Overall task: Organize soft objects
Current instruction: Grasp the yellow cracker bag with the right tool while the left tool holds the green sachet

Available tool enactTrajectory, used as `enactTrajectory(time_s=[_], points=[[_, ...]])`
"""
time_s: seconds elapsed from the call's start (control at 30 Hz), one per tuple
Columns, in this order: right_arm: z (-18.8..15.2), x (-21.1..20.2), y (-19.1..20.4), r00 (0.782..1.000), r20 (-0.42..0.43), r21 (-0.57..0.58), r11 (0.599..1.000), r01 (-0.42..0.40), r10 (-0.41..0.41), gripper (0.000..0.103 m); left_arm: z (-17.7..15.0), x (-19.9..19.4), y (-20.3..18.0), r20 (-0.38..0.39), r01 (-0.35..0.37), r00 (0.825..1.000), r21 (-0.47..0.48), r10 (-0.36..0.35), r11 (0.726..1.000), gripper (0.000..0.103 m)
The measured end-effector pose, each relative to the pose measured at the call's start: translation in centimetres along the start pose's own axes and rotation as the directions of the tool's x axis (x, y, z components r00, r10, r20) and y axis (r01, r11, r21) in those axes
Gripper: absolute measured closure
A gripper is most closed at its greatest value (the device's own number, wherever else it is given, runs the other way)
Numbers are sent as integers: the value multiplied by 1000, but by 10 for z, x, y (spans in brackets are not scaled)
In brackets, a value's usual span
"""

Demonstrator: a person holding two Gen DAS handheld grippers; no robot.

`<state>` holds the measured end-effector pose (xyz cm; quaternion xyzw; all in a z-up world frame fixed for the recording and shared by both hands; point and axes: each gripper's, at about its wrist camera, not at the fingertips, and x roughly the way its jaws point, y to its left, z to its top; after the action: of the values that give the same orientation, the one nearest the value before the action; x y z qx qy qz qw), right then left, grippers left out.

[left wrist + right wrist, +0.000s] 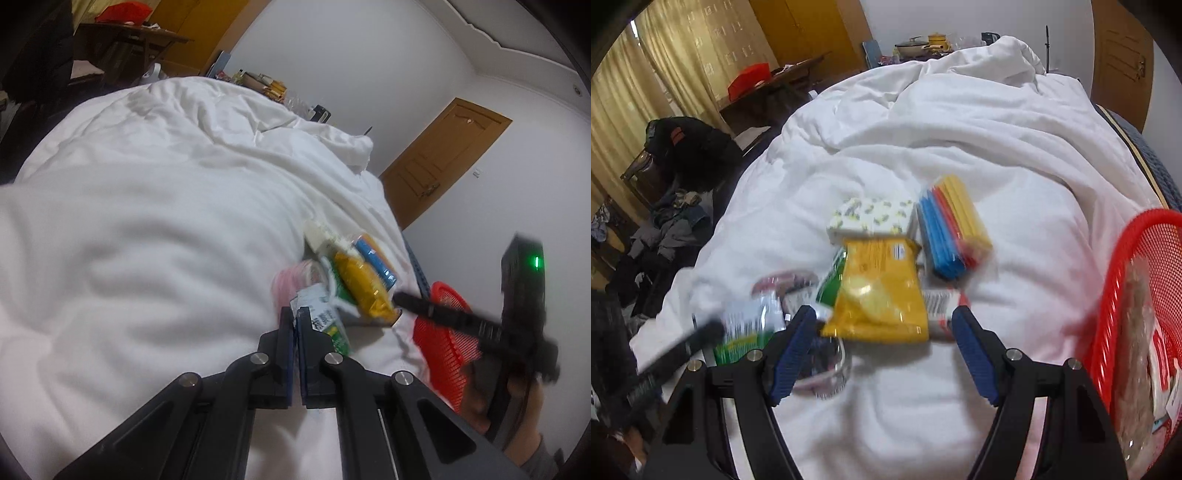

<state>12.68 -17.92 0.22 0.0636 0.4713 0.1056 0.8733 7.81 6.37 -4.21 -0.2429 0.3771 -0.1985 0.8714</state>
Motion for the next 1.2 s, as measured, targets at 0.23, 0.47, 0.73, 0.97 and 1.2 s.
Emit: enactTrajectory(time_s=[0.23, 0.47, 0.73, 0.97, 1.2], points=[[12, 25, 8, 998, -50, -22, 1000, 23, -24, 28, -12, 1, 4, -7, -27, 1000, 25, 27, 999, 103], [13, 36, 15, 995, -32, -59, 994, 92, -94, 28, -18, 0, -2, -26, -52, 998, 63, 54, 997, 103], [-3, 23, 16, 999, -29, -45, 999, 29, -30, 51, -25, 7, -8, -59, -71, 995, 105, 78, 992, 100], [-21, -8, 20, 1000, 6, -85, 996, -15, 16, 55, -28, 18, -11, -101, -62, 992, 132, 76, 989, 95], [-26, -40, 12, 999, 25, -96, 995, -24, 26, 58, -35, 13, -31, -90, -29, 995, 187, 46, 982, 102]])
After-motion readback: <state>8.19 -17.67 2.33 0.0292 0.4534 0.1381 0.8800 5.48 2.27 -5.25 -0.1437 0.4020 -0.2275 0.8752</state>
